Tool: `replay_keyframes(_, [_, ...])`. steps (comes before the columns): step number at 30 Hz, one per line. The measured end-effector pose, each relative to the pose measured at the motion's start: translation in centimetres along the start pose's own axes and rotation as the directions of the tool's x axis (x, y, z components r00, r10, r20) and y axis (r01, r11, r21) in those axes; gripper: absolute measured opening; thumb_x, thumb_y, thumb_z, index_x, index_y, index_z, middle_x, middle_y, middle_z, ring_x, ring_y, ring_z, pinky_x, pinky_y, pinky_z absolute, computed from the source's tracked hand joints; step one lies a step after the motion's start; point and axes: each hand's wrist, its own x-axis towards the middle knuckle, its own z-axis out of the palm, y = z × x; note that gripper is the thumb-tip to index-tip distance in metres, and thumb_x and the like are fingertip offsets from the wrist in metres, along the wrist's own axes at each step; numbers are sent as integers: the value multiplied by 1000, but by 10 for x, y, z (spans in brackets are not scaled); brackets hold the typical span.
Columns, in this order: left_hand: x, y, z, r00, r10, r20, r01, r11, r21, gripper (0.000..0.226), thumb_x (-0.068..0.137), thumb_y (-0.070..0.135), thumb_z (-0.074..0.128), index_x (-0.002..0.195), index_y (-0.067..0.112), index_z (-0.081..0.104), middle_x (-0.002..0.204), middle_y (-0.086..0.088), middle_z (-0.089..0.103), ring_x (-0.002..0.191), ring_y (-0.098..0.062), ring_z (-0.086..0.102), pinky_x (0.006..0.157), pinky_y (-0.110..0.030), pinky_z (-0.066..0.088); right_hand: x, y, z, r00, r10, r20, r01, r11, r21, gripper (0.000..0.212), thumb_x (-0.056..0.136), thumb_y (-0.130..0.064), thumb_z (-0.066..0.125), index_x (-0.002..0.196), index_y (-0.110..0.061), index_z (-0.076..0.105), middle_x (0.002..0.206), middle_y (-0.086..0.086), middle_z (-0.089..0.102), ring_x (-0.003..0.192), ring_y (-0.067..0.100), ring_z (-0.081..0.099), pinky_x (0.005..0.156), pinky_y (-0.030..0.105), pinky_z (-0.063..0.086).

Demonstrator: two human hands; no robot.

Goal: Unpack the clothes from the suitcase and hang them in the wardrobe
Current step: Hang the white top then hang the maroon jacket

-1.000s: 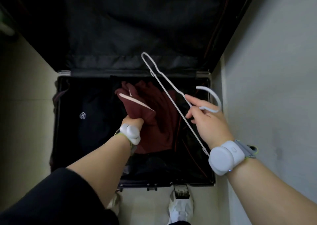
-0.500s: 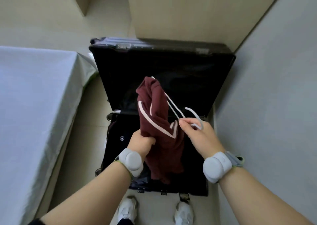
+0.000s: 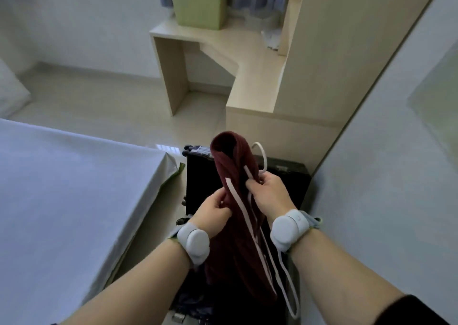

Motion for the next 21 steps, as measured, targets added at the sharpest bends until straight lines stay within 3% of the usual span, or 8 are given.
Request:
replay_keyframes(4, [-42, 56, -6, 992, 113, 62, -92, 958, -271, 34, 87, 11, 64, 115, 25, 54, 113, -7, 67, 105, -20, 65, 94, -37, 52, -33, -50, -2, 997, -71, 23, 72, 995, -66, 7, 83, -18, 59, 78, -18, 65, 74, 3, 68, 77, 24, 65, 71, 34, 50])
replay_keyframes(6, [-57, 78, -13, 993, 120, -18, -121, 959, -258, 22, 91, 31, 59, 113, 27, 58, 111, -4, 70, 105, -19, 66, 96, -38, 51, -45, -73, 0, 992, -120, 31, 122, 991, -63, 6, 77, -23, 62, 77, -18, 66, 76, 4, 71, 79, 25, 68, 77, 39, 54])
replay_keyframes(8, [-67, 96, -24, 983, 41, -177, -92, 952, -292, 23, 90, 40, 58, 105, 24, 65, 102, -3, 73, 98, -20, 68, 93, -39, 52, -58, -96, 2, 984, -171, 47, 174, 981, -81, 9, 80, -17, 62, 74, -23, 65, 74, -3, 70, 78, 18, 67, 75, 30, 52])
replay_keyframes(10, [-85, 112, -45, 951, -8, -310, -87, 952, -292, 20, 89, 37, 60, 93, 19, 68, 89, -4, 73, 88, -22, 70, 83, -36, 55, -79, -122, 6, 977, -211, 22, 212, 973, -94, 17, 83, -10, 60, 72, -23, 63, 74, -3, 69, 76, 16, 65, 72, 27, 49])
replay_keyframes(13, [-99, 129, -69, 920, -8, -391, -100, 962, -255, 14, 84, 23, 60, 87, 11, 66, 86, -14, 71, 79, -29, 67, 70, -38, 55, -90, -147, 3, 970, -242, -7, 241, 968, -68, 18, 83, -4, 57, 74, -19, 64, 78, 5, 67, 77, 21, 63, 77, 34, 51])
replay_keyframes(16, [-117, 147, -100, 899, 1, -437, -143, 946, -292, 15, 84, 9, 50, 91, 7, 63, 86, -18, 66, 77, -31, 63, 71, -39, 51, -103, -170, 0, 972, -217, -87, 216, 976, -15, 10, 81, -5, 58, 78, -12, 63, 81, 12, 66, 78, 28, 64, 79, 38, 52])
replay_keyframes(19, [-136, 164, -132, 886, 48, -462, -165, 963, -215, 12, 86, 8, 47, 83, 10, 59, 86, -16, 62, 76, -29, 59, 71, -37, 48, -117, -196, -1, 964, -211, -163, 215, 977, 7, 9, 66, -10, 57, 62, -14, 63, 67, 9, 63, 71, 31, 63, 74, 42, 51])
replay_keyframes(21, [-147, 172, -148, 900, 104, -423, -168, 979, -115, 9, 88, 17, 56, 81, 13, 61, 92, -16, 67, 85, -31, 64, 80, -40, 53, -125, -208, 1, 964, -189, -189, 196, 980, 22, 10, 54, -12, 53, 49, -15, 61, 57, 4, 56, 64, 26, 56, 66, 38, 45])
